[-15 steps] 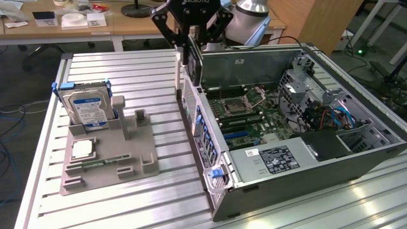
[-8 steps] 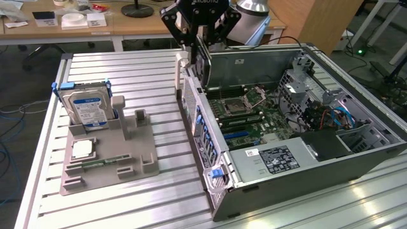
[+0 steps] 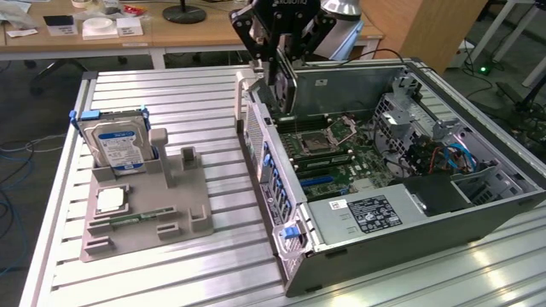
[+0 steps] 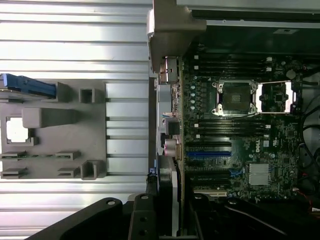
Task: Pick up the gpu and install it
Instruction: 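Pick up the gpu and move the gpu toward the slot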
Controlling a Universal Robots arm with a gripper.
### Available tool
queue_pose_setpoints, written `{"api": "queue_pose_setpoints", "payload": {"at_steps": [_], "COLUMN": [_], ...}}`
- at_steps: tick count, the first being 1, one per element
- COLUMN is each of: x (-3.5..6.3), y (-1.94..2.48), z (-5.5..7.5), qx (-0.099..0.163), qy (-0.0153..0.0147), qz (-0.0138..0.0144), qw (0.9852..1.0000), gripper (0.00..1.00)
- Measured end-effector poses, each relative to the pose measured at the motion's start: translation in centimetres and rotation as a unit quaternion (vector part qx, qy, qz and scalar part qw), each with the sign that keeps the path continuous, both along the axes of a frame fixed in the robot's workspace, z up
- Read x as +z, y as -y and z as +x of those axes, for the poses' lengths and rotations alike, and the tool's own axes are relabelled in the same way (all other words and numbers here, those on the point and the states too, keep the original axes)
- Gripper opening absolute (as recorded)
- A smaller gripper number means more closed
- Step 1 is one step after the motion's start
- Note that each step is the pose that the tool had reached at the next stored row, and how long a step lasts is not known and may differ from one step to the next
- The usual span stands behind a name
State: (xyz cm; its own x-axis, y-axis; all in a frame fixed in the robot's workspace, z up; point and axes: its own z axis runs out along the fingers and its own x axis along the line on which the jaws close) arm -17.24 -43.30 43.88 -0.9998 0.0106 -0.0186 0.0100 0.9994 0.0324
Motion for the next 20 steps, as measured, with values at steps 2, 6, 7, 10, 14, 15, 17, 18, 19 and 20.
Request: {"api": "queue_pose_setpoints", "payload": {"at_steps": [2, 6, 7, 10, 14, 15, 17, 18, 19, 20], "x": [0.0, 0.0, 0.0, 0.0, -0.01, -0.01, -0.01, -0.01, -0.01, -0.01], "y": [0.0, 0.0, 0.0, 0.0, 0.0, 0.0, 0.0, 0.0, 0.0, 0.0], "z": [0.4, 1.3, 1.5, 2.2, 3.0, 3.2, 3.6, 3.8, 4.1, 4.3], "qx": [0.0, 0.0, 0.0, 0.0, 0.0, 0.0, 0.0, 0.0, 0.0, 0.0], "qy": [0.0, 0.0, 0.0, 0.0, 0.0, 0.0, 0.0, 0.0, 0.0, 0.0], "qz": [0.0, 0.0, -0.0001, 0.0, -0.0001, 0.0, 0.0, 0.0, 0.0, 0.0], "qw": [1.0, 1.0, 1.0, 1.0, 1.0, 1.0, 1.0, 1.0, 1.0, 1.0], "gripper": [0.28, 0.28, 0.28, 0.28, 0.28, 0.28, 0.28, 0.28, 0.28, 0.28]}}
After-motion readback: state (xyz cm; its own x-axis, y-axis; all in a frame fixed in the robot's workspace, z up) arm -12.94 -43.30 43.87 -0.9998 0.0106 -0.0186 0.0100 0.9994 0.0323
